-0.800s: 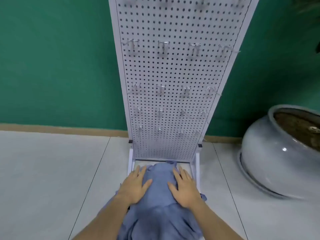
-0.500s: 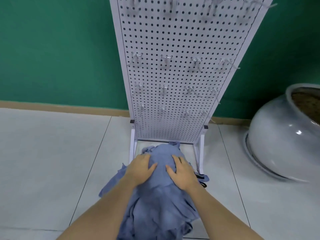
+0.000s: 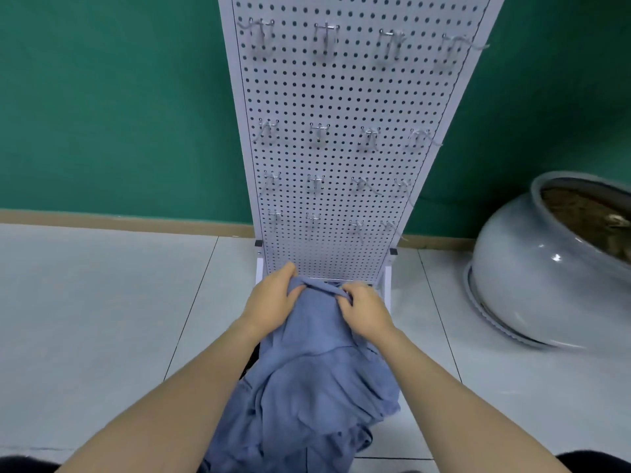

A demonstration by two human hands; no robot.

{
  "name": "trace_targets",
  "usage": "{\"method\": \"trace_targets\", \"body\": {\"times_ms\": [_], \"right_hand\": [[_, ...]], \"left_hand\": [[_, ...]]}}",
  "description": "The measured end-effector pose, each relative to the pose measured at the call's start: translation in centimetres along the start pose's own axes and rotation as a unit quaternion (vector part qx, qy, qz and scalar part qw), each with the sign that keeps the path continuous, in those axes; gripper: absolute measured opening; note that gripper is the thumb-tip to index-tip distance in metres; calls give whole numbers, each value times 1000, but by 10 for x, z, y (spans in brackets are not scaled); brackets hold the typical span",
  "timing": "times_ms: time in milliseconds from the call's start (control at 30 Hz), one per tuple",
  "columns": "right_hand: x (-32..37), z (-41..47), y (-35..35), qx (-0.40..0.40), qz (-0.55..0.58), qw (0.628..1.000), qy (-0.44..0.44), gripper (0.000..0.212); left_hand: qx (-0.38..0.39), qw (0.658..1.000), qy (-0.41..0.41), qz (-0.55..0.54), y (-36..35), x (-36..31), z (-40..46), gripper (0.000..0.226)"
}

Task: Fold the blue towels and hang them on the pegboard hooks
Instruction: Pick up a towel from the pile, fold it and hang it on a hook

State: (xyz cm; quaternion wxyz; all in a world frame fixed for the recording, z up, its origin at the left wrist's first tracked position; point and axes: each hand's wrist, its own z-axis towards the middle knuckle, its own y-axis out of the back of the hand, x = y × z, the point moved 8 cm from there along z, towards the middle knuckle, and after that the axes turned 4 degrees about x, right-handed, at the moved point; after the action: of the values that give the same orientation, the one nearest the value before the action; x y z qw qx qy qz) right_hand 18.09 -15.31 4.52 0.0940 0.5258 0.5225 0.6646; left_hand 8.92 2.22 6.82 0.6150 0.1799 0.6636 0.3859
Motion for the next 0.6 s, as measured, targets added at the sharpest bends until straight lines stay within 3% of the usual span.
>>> {"method": "trace_targets", "body": {"times_ms": [100, 267, 467, 600], "right_hand": [[22, -6, 40, -58, 74, 996, 4, 37], [67, -25, 110, -124, 166, 978, 20, 24], [103, -61, 178, -134, 147, 976, 84, 16], [131, -82, 209, -157, 100, 971, 148, 23]], "left_hand": [[-19, 999, -11, -27, 27, -25, -3, 29], [-38, 997, -29, -65, 74, -77, 1, 35], [107, 994, -34, -10, 92, -108, -8, 34], [116, 992, -42, 29, 111, -120, -28, 42]]}}
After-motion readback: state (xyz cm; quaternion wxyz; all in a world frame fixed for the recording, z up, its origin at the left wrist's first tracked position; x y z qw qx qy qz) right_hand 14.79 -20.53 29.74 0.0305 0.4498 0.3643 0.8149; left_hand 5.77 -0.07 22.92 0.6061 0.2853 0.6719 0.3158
